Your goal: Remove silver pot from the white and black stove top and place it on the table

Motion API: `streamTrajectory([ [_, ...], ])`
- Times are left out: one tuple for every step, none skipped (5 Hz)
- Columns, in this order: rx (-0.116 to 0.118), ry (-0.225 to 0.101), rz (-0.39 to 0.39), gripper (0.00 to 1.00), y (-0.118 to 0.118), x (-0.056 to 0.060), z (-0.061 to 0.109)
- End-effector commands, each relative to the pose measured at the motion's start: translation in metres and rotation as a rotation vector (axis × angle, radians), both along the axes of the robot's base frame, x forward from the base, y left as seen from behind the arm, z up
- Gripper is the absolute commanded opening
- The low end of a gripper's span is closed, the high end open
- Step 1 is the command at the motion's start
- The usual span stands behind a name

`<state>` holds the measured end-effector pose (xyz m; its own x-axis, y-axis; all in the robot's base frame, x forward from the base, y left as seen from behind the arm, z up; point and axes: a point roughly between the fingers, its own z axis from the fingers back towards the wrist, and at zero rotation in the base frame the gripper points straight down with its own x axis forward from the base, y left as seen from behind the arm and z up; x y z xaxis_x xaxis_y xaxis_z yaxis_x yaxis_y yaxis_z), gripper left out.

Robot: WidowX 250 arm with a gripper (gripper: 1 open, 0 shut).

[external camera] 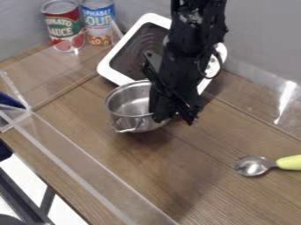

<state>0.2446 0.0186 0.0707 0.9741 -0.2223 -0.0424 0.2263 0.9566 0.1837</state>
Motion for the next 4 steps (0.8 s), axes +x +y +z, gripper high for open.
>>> streamTrajectory([
  [0.013, -0.05, -0.042, 0.0, -0.005, 0.001, 0.01],
  [0.012, -0.051, -0.052, 0.0, -0.007, -0.001, 0.009],
  [0.009, -0.051, -0.063, 0.0, -0.009, -0.002, 0.009],
  [0.005, -0.08, -0.08, 0.0, -0.024, 0.005, 0.019],
])
